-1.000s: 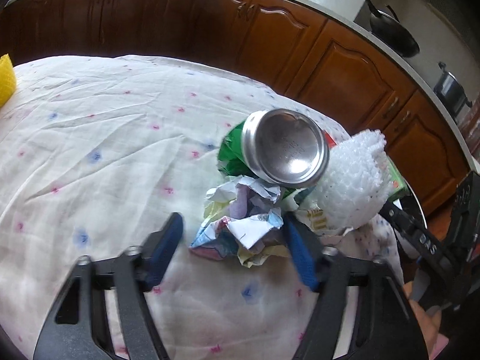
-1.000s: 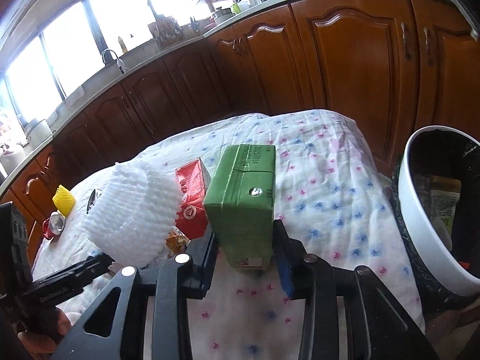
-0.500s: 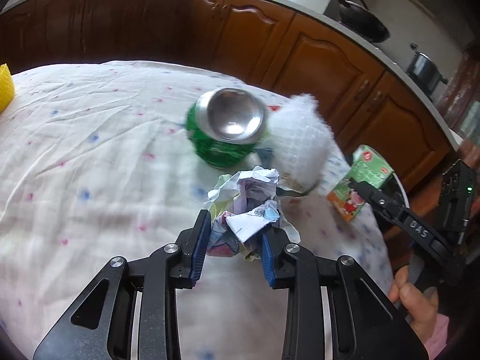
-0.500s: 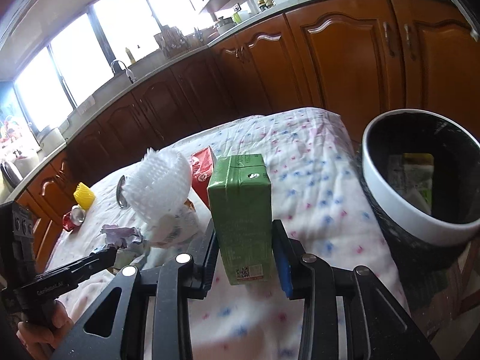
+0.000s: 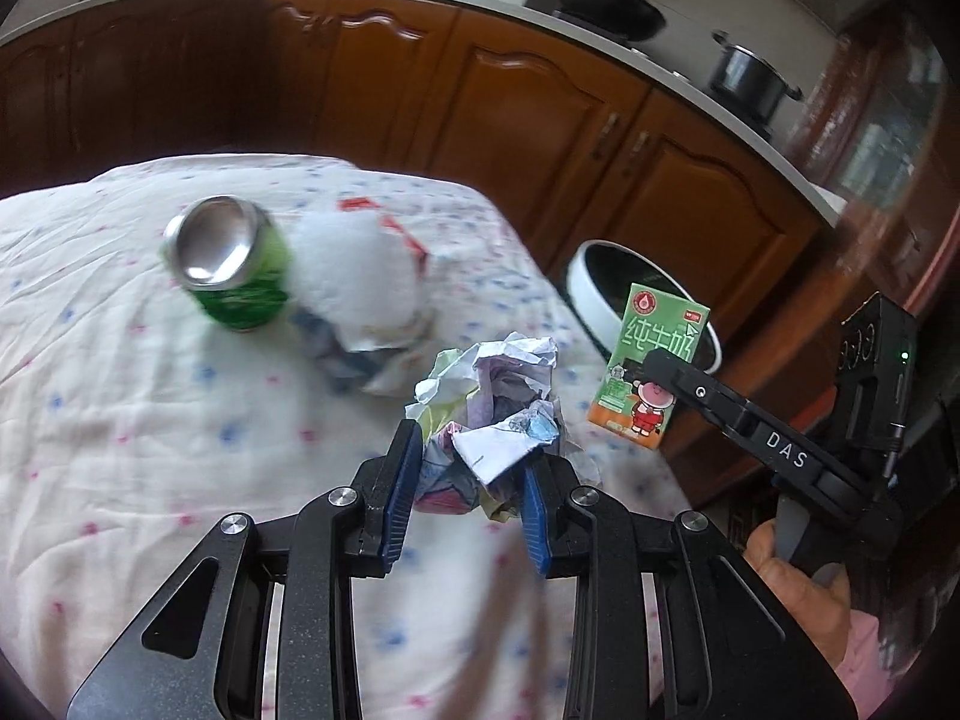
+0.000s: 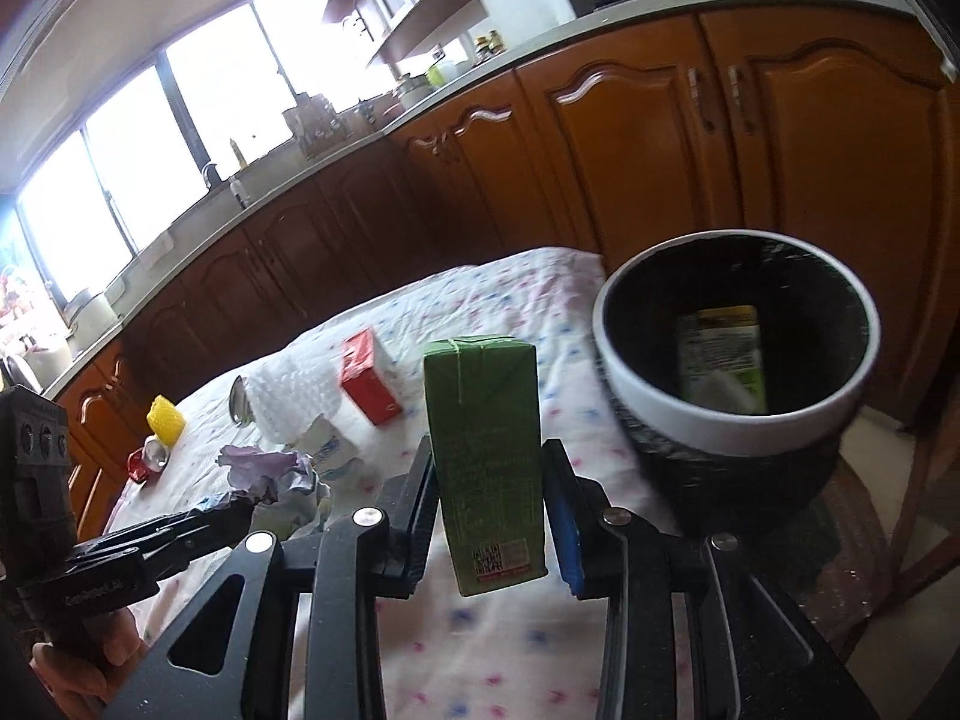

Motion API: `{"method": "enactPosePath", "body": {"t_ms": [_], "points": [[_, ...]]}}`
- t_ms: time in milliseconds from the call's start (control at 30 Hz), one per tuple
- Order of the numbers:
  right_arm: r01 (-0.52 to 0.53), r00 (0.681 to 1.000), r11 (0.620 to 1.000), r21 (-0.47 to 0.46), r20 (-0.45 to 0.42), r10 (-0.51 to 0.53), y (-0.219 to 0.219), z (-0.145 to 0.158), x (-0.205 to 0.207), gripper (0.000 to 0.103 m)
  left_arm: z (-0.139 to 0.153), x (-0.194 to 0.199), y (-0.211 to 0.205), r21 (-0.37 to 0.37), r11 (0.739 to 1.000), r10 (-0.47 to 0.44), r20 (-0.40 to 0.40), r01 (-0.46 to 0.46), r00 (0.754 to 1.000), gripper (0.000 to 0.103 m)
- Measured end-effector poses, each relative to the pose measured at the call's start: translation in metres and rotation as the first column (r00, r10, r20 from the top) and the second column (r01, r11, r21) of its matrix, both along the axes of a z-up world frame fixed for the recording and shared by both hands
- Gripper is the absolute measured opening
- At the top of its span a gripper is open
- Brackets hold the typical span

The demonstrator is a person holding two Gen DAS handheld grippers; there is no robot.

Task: Collect trash
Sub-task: 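Carry both items over the bin and open both tools to drop them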

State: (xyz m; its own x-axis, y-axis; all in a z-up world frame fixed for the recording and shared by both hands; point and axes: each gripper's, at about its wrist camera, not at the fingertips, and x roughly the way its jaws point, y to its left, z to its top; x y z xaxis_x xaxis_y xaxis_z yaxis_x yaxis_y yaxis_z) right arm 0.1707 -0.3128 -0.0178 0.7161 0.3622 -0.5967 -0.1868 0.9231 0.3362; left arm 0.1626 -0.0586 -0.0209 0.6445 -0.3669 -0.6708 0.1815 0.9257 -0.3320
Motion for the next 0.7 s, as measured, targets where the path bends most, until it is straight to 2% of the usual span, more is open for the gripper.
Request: {"method": "enactPosePath", "body": {"t_ms": [700], "points": [[0.149, 0.989, 0.989, 0.022, 0.018, -0.149, -0.086, 0.009, 0.008, 0.034, 0.007, 0.046, -0.091, 0.046, 0.991, -0.127, 0.004, 0.127, 0.992, 0.029]]}}
